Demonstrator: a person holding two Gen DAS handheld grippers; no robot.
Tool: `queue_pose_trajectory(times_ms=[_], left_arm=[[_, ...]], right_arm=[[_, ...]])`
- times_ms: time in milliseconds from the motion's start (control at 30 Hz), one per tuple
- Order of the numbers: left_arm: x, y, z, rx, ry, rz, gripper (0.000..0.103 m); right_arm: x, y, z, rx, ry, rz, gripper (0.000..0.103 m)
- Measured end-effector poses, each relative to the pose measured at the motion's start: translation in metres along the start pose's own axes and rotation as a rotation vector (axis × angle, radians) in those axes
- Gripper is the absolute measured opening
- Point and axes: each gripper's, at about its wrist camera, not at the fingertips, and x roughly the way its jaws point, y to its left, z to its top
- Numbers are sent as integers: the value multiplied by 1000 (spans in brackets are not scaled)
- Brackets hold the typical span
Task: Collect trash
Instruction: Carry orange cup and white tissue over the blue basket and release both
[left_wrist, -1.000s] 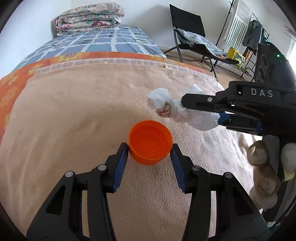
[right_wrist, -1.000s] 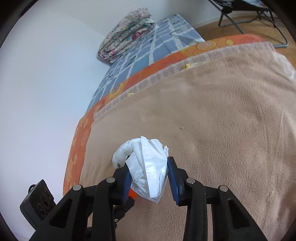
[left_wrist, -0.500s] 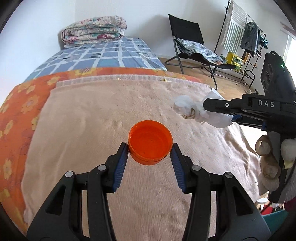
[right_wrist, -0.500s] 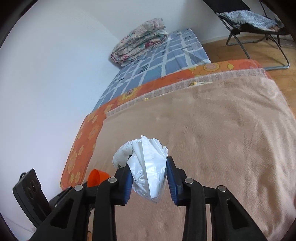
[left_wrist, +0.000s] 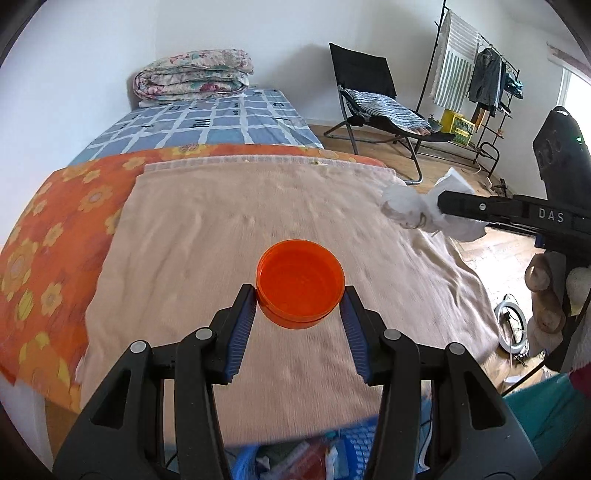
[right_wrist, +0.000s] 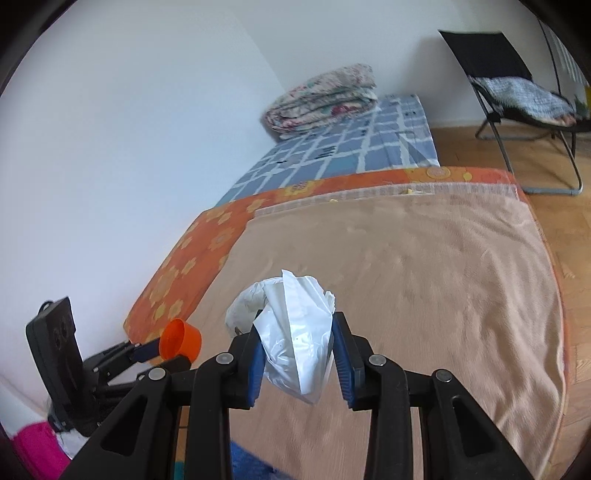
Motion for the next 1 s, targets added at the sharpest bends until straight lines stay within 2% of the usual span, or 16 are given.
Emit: queue_pose_trajectory(times_ms=[267,400,533,733,1000], left_arm=[[-45,-8,-48,-11,14,-11,48],[-56,-10,-77,-32,52,-26,48],[-60,-13,-102,-49,89,-28,48],[-62,-16,-136,-67,143,-24,48],[-59,-17,-171,-101,211,-23,48]], right_arm=[[-41,41,-49,-131,-10,13,34],[-51,57,-75,-196,4,10,34],[-59,73,-107,-247,27,18,34],[-58,76,-148,-243,92,31,34],[-54,77,-186,-266,159,11,34]])
